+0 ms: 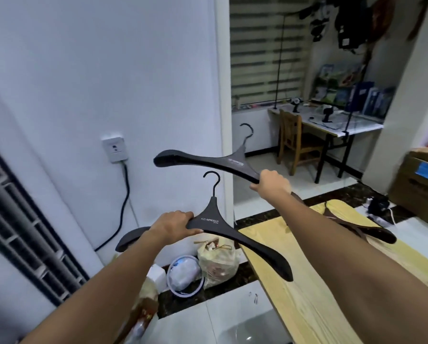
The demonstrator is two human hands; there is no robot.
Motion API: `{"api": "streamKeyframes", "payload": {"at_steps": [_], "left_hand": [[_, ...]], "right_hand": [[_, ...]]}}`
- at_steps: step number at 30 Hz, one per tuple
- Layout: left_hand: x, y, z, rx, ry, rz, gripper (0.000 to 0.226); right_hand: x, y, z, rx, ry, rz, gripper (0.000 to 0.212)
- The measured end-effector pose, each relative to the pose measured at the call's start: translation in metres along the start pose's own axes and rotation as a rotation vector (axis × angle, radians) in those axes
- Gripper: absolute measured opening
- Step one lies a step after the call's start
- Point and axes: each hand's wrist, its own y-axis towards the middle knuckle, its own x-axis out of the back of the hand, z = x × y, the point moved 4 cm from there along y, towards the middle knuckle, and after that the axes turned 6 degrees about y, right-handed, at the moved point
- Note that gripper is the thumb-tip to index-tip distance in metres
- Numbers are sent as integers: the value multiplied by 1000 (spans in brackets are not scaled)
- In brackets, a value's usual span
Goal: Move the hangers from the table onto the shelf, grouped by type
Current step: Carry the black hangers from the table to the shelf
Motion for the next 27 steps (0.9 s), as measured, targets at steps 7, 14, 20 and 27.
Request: {"api": "streamKeyframes", "payload": {"at_steps": [7, 14, 20, 27], "left_hand": [[3, -52, 48, 131, -14, -7, 47], [4, -121, 104, 289, -4, 12, 45], [3, -190, 143, 442, -36, 35, 39], [-3, -268, 163, 650, -57, 38, 48]], "right_hand": [[-19, -29, 102, 215, 82, 148, 28], [-46, -68, 181, 370, 89, 215, 24], [-66, -109, 239, 507, 61, 260, 26], [-82, -150, 281, 652, 49, 322, 29]]}}
